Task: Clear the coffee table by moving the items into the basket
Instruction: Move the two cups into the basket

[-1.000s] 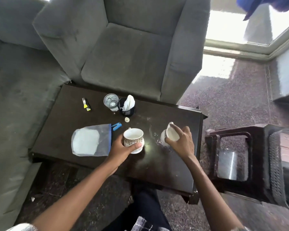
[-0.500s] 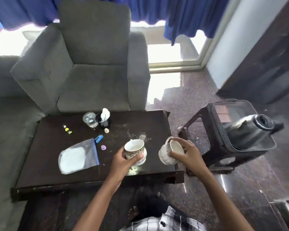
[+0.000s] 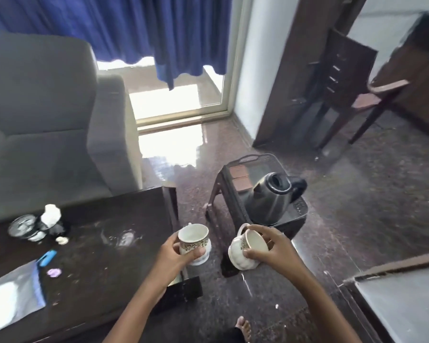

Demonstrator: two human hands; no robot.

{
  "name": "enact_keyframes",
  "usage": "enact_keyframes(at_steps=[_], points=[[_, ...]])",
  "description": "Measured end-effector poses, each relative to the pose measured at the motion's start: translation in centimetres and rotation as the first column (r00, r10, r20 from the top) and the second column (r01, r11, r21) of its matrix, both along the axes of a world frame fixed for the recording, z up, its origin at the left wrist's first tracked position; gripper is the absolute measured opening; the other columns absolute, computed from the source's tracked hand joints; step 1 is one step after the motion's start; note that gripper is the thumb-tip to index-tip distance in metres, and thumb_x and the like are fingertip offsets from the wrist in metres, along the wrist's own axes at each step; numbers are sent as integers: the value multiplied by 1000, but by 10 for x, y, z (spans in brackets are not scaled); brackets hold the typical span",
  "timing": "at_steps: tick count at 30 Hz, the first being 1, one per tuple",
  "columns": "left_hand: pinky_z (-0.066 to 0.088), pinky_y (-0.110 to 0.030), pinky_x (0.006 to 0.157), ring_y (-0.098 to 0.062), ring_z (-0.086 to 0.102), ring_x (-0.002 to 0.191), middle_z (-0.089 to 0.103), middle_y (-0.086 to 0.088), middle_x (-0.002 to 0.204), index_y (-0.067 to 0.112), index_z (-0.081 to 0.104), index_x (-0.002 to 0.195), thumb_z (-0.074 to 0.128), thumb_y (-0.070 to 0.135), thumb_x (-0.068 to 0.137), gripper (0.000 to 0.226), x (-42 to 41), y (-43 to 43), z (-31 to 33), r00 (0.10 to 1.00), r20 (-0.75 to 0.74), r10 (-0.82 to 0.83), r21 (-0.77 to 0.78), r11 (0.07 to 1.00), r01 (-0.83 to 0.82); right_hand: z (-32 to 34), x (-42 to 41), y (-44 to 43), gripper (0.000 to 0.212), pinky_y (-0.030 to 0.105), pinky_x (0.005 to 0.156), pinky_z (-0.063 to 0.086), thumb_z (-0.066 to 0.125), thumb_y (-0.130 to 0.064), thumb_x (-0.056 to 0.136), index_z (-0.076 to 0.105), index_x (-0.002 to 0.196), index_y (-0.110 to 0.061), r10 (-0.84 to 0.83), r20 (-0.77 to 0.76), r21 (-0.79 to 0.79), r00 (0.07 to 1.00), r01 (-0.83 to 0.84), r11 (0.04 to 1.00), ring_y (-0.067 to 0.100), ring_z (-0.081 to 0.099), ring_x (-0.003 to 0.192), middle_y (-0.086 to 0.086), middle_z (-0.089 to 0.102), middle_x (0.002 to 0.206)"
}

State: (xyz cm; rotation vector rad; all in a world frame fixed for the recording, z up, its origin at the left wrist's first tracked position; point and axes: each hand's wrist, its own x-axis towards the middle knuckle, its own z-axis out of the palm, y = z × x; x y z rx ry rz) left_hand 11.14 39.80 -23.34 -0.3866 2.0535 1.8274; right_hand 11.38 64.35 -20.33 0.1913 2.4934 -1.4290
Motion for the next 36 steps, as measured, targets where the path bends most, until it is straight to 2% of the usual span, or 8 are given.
enact_keyframes(at_steps=[4, 9, 13, 16, 20, 24, 30, 36], points=[[50, -11, 66, 2, 67, 82, 72, 5, 97, 27, 59, 114, 85, 42, 42, 78, -25, 53, 6, 1000, 12, -16, -27, 999, 16, 7, -24, 62, 51, 19, 76, 44, 85, -22, 61, 62, 102, -40, -44, -20, -14, 999, 44, 999, 2, 58, 83, 0, 62, 100], [46, -9, 70, 5, 63, 85, 67, 9, 100, 20, 54, 120, 84, 12, 65, 63, -57, 92, 5, 998, 4, -57, -104, 993, 57, 13, -62, 105, 54, 30, 80, 51, 85, -24, 61, 59, 103, -47, -71, -78, -59, 994, 66, 996, 10, 60, 88, -1, 61, 102], [47, -26, 84, -12, 60, 98, 63, 4, 108, 21, 52, 119, 87, 29, 55, 74, -89, 110, 0, 999, -13, -31, -195, 980, 27, 19, -97, 123, 55, 27, 79, 51, 83, -20, 65, 62, 114, -37, -100, -96, -89, 990, 92, 992, 12, 61, 90, 0, 61, 103], [46, -25, 81, -13, 61, 97, 61, 4, 107, 23, 50, 118, 84, 31, 49, 77, -118, 122, -4, 999, -39, -3, -195, 981, -5, 22, -127, 135, 57, 22, 71, 48, 84, -20, 64, 62, 114, -39, -125, -123, -88, 985, 115, 989, 12, 61, 84, 2, 62, 103], [51, -33, 85, -14, 60, 97, 61, 4, 108, 31, 48, 114, 80, 44, 39, 82, -166, 137, -8, 996, -84, 19, -205, 978, -36, 31, -173, 145, 57, 37, 78, 56, 84, -15, 63, 61, 106, -45, -171, -108, -88, 979, 162, 983, 19, 62, 88, 3, 61, 106], [49, -32, 84, -16, 57, 97, 55, 11, 102, 29, 48, 121, 87, 22, 60, 72, -211, 155, -8, 989, -149, -23, -262, 965, -17, 28, -219, 151, 58, 39, 78, 57, 84, -17, 63, 59, 106, -46, -171, -95, -75, 981, 164, 984, 20, 64, 89, -1, 64, 103], [38, -25, 75, -12, 49, 97, 55, 1, 115, 19, 45, 128, 85, 23, 63, 76, -268, 182, -20, 988, -113, -106, -380, 923, 55, -24, -294, 170, 64, 42, 85, 52, 85, -22, 59, 61, 117, -29, -109, -95, 98, 989, 118, 988, 26, 62, 97, 2, 64, 108], [46, -32, 86, -25, 53, 109, 52, -6, 122, 16, 45, 128, 83, 25, 62, 77, -315, 217, -39, 987, -27, -158, -542, 832, 118, -87, -355, 189, 68, 25, 82, 38, 81, -24, 66, 52, 127, -24, 51, 51, 332, 997, -65, 941, 27, 53, 107, 14, 54, 122]])
